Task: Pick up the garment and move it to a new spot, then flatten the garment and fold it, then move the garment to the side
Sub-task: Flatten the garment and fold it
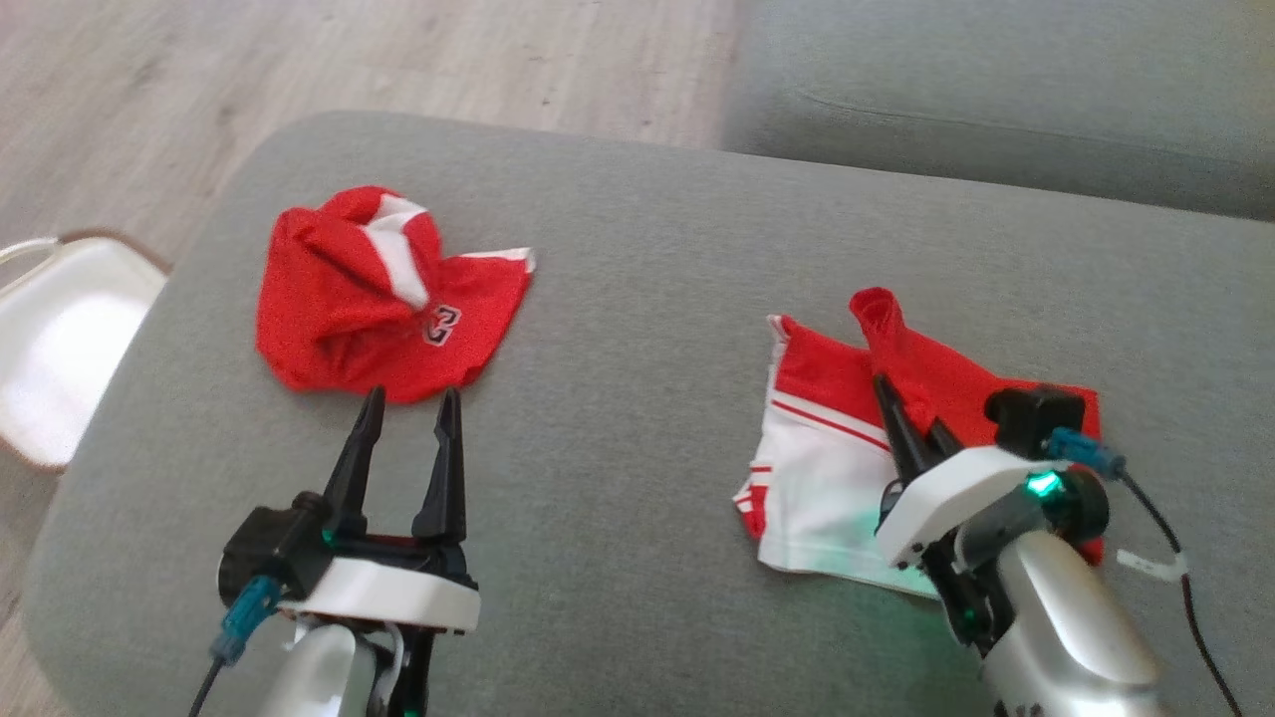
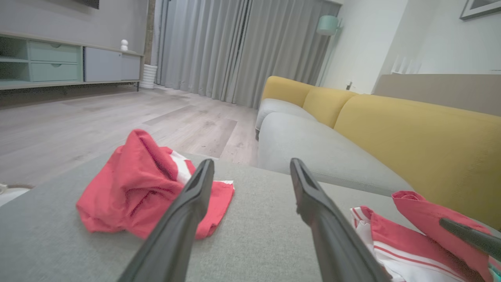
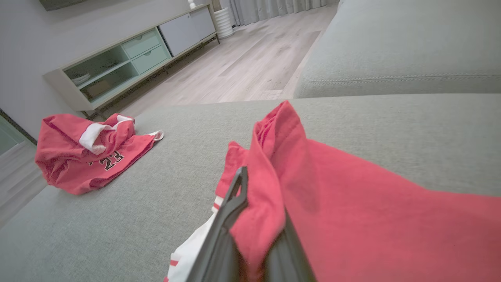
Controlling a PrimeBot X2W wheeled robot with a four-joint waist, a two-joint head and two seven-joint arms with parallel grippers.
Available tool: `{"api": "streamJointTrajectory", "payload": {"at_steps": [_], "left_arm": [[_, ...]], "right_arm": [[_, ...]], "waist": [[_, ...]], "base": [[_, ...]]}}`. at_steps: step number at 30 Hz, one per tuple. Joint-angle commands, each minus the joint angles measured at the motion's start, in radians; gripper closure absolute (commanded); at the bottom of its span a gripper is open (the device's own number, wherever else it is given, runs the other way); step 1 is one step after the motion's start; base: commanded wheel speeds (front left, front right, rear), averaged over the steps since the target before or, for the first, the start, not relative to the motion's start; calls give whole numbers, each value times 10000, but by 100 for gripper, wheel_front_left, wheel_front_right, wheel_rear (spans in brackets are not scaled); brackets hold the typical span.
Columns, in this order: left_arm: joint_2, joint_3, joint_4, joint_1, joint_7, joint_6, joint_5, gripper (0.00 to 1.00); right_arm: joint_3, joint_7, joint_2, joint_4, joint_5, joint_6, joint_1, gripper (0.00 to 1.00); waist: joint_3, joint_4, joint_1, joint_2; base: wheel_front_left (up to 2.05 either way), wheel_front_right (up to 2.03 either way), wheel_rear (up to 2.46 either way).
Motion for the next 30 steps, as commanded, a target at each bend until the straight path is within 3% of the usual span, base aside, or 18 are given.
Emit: {"api": "streamJointTrajectory", "payload": {"at_steps": [1, 9, 10, 11, 12, 16, 19, 24, 30], "left_arm": [[69, 270, -287, -224, -63, -57, -25, 0], [83, 145, -237, -246, -63, -57, -108, 0], [83, 139, -222, -246, -63, -57, -119, 0], [86, 150, -208, -237, -63, -57, -128, 0], [85, 162, -198, -227, -63, -57, -134, 0], [93, 242, -172, -136, -63, -57, -118, 0], [94, 286, -219, -100, -63, -57, -100, 0], [84, 334, -429, -68, -63, -57, -46, 0], [40, 344, -653, -32, -63, -57, 111, 0]], "right_arm": [[268, -179, 51, -226, 66, -9, -284, 100], [879, -504, 52, 1002, 735, -9, -619, 100], [962, -454, 52, 1142, 931, -9, -649, 89], [1078, -408, 52, 1270, 1121, -9, -688, 28], [1220, -411, 52, 1346, 1286, -9, -740, 0], [1779, -564, 52, 1435, 1579, -9, -978, 0], [1606, -889, 52, 1600, 1160, -9, -1257, 0], [432, -1651, -30, 1544, -756, -9, -1619, 0], [-541, -1991, -464, 404, -1996, -9, -1112, 0]], "waist": [[22, 277, 1, 0], [160, 1000, 1, 0], [155, 1050, 1, 0], [145, 1079, 1, 0], [134, 1094, 1, 0], [36, 981, 1, 0], [-52, 707, 1, 0], [-146, -94, 1, 0], [-152, -1013, 1, 0]], "base": [[0, 0, 0], [0, 0, 0], [0, 0, 0], [0, 0, 0], [0, 0, 0], [0, 0, 0], [0, 0, 0], [0, 0, 0], [0, 0, 0]]}}
